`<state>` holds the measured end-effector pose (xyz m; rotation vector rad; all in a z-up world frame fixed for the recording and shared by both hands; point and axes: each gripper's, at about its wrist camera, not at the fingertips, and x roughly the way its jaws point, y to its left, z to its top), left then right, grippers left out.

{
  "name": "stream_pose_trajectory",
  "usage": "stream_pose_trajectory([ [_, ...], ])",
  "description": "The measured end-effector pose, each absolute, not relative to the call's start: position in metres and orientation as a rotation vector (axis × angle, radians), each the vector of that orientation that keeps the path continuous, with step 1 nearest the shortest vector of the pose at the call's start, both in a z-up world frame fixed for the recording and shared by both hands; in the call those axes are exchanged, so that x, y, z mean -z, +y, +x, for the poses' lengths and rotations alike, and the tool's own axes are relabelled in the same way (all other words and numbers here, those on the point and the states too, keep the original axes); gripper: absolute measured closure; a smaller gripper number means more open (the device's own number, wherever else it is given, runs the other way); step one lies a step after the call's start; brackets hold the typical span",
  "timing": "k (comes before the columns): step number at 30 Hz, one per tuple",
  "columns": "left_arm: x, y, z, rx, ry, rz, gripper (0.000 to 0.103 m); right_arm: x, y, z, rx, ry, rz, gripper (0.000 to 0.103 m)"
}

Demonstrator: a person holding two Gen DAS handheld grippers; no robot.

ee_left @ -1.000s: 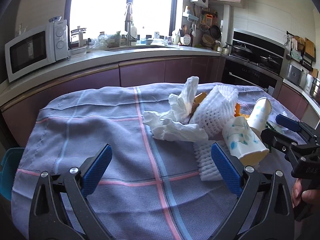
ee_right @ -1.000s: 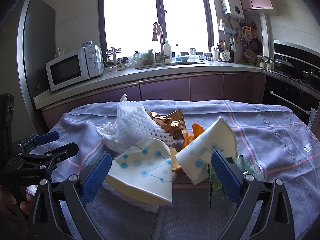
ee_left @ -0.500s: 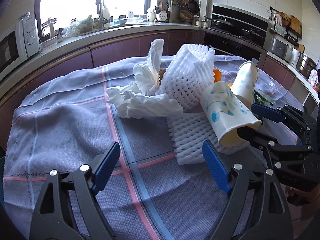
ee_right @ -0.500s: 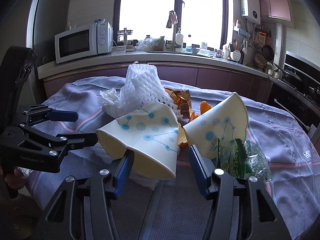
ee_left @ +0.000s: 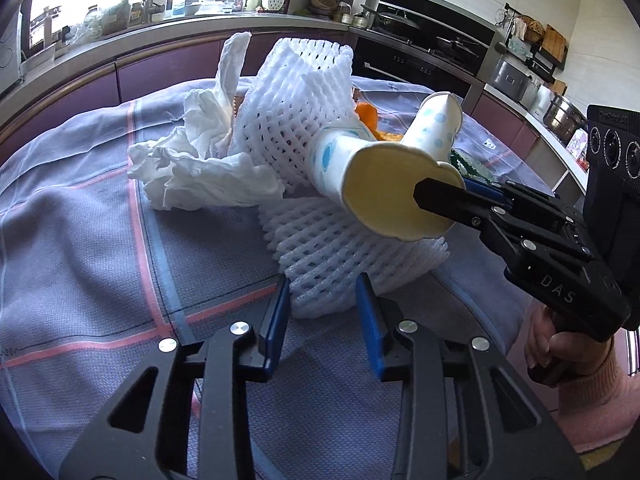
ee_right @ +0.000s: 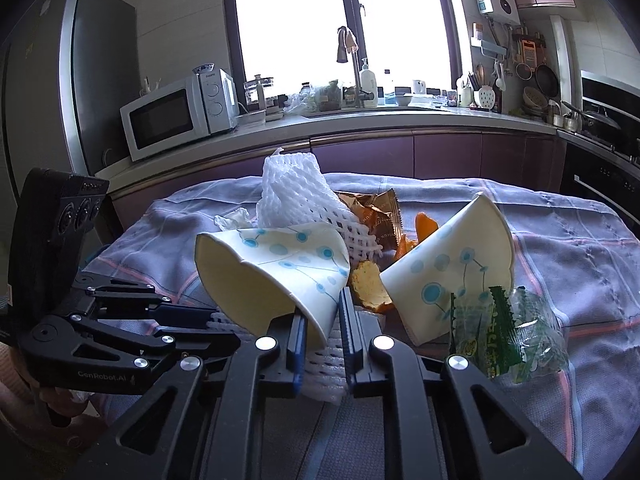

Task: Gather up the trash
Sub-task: 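Grasp the white foam net with the left tool, then carry the foam net to the teal bin and release it with the left tool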

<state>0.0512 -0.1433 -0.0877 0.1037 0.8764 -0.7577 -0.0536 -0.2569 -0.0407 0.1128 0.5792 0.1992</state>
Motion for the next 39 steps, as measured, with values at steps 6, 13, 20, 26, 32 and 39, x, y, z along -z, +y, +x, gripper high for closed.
stream_pose_trajectory([
  [6, 0.075, -0.135, 0.046, 0.757, 0.838, 0.079, 0.093, 0.033, -0.256, -0.054, -0.235, 0.567, 0.15, 0.096],
  [13, 0.041, -0.098, 0.022, 0.76, 0.739, 0.044, 0.095, 0.012, -0.255, -0.063, -0.282, 0.52, 0.185, 0.096],
  [20, 0.004, -0.027, -0.01, 0.649, 0.635, 0.015, 0.095, -0.017, -0.219, -0.053, -0.401, 0.483, 0.135, 0.096],
  [26, -0.013, 0.067, -0.027, 0.42, 0.591, -0.054, 0.095, -0.039, -0.158, -0.017, -0.575, 0.477, 0.09, 0.096],
  [32, -0.015, 0.18, -0.028, 0.143, 0.557, -0.132, 0.095, -0.046, -0.067, 0.026, -0.774, 0.517, 0.016, 0.096],
  [39, 0.003, 0.281, -0.026, -0.096, 0.578, -0.181, 0.095, -0.035, 0.039, 0.066, -0.917, 0.598, -0.05, 0.096],
])
